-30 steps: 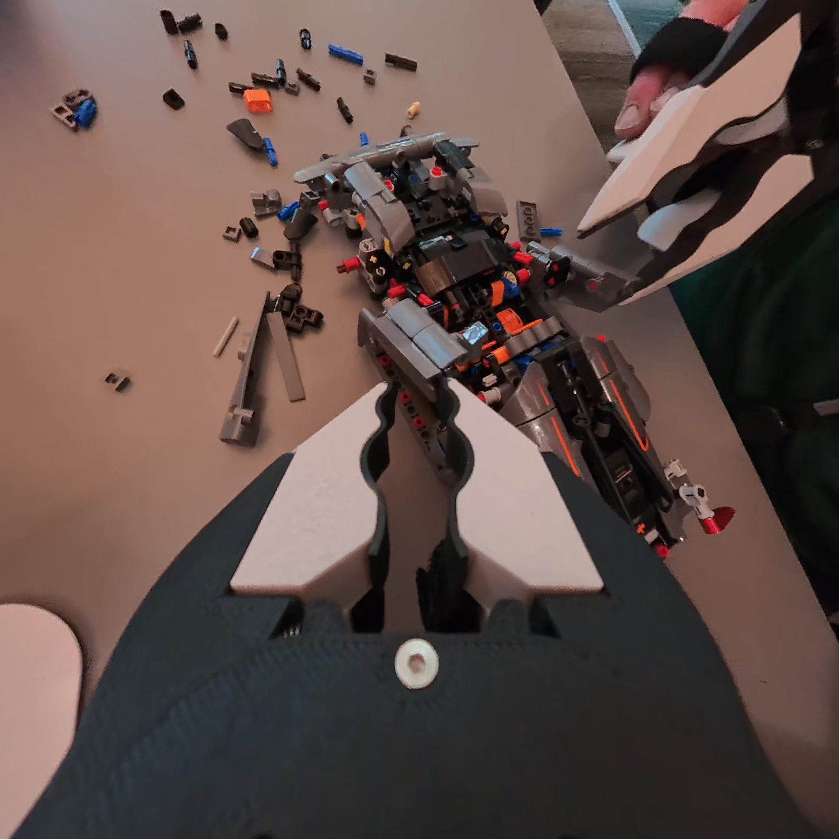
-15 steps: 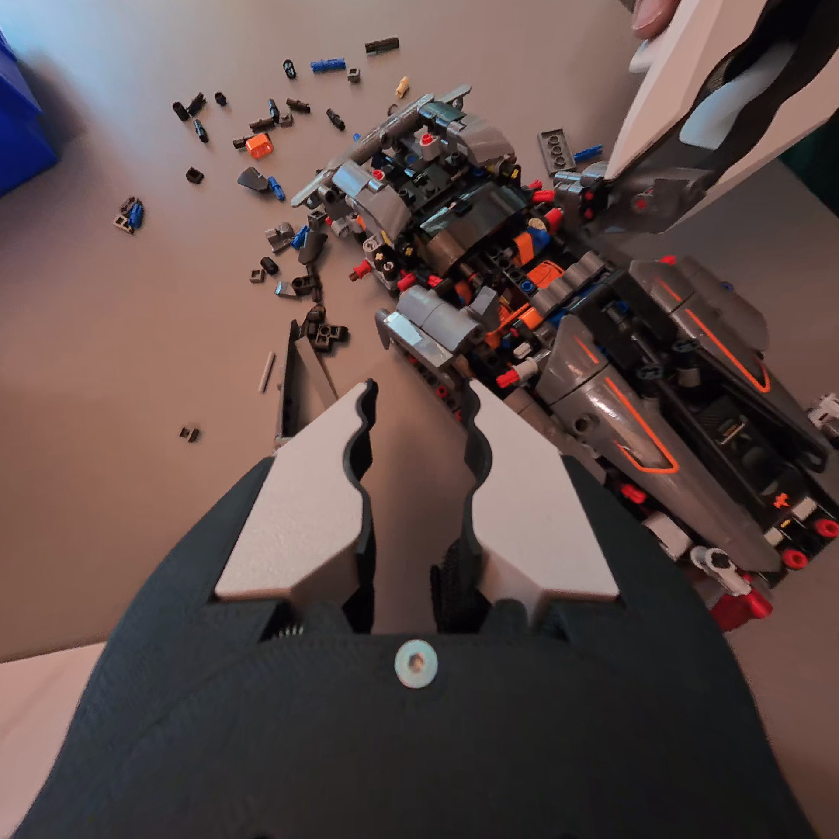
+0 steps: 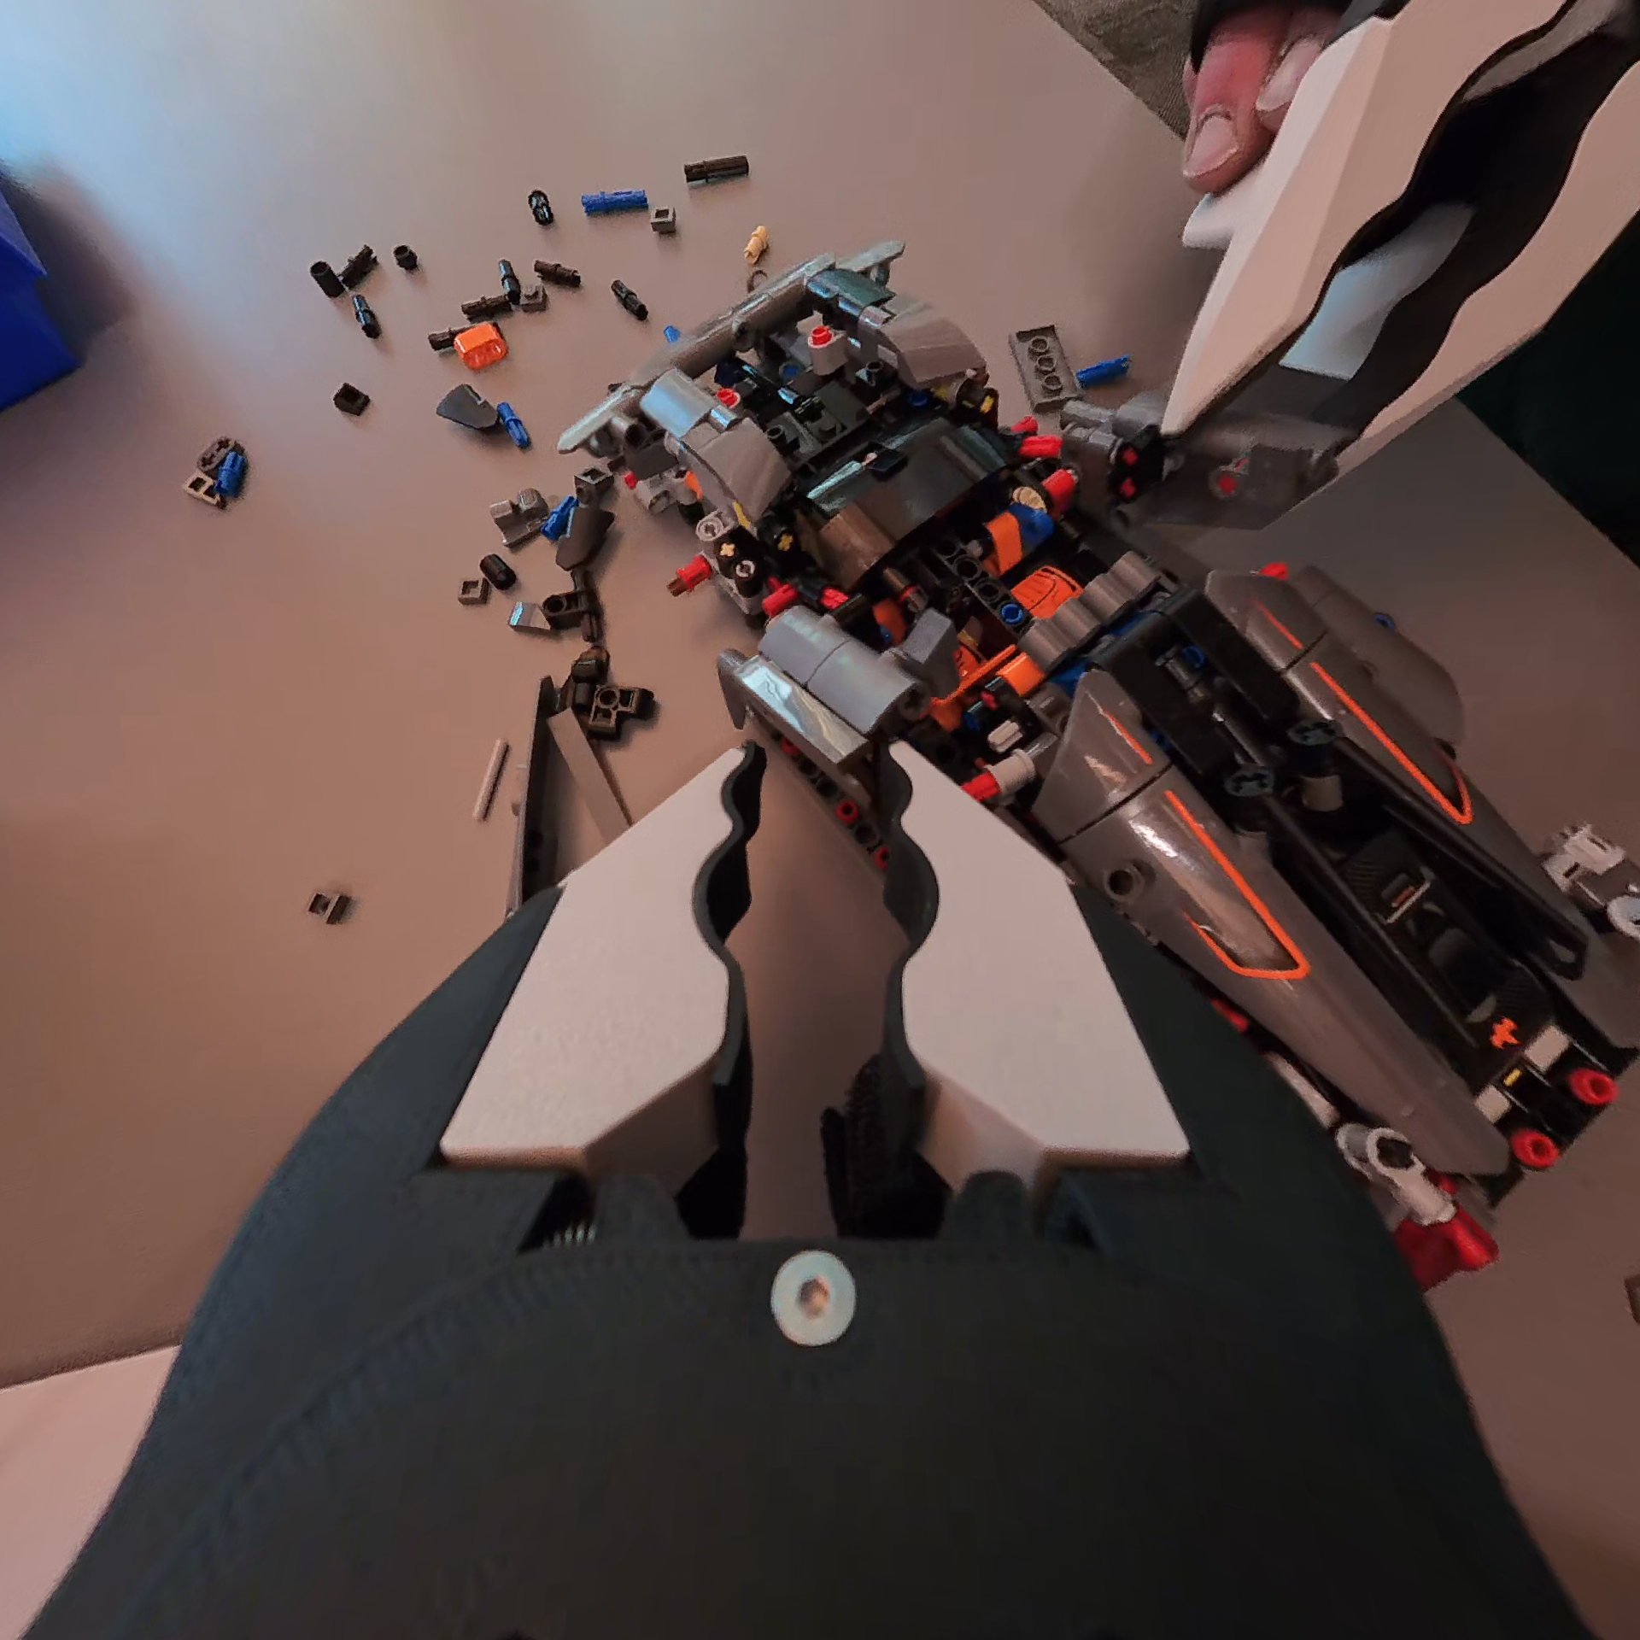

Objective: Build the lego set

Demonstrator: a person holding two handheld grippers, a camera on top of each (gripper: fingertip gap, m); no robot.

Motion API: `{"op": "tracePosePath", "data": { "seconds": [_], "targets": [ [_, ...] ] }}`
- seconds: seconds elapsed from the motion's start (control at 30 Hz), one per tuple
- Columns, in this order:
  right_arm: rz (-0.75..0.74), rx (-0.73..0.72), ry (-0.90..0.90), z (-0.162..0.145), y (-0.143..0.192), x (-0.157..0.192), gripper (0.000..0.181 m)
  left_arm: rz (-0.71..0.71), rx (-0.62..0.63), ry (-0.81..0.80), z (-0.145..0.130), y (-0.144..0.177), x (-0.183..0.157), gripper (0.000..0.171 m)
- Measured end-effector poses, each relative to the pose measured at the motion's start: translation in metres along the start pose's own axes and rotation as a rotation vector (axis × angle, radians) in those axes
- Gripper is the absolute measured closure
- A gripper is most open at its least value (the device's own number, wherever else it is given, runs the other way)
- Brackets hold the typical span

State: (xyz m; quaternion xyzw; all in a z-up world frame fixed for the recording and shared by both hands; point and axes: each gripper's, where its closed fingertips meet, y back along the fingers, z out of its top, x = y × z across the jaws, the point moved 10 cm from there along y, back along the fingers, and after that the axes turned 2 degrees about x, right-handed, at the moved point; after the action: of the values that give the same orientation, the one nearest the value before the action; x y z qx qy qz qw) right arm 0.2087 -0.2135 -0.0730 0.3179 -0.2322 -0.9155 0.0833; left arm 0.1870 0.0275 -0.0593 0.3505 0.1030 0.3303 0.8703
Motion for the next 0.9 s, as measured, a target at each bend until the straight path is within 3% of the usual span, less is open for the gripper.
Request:
{"op": "tracePosePath", "data": {
  "seconds": [0.9],
  "targets": [
    [0.039,-0.007,0.036,0.0003,-0.0022,0.0021,0.155,-0.034,-0.005,0.008,0.0003,-0.0041,-0.0001,0.155]
  ]
}}
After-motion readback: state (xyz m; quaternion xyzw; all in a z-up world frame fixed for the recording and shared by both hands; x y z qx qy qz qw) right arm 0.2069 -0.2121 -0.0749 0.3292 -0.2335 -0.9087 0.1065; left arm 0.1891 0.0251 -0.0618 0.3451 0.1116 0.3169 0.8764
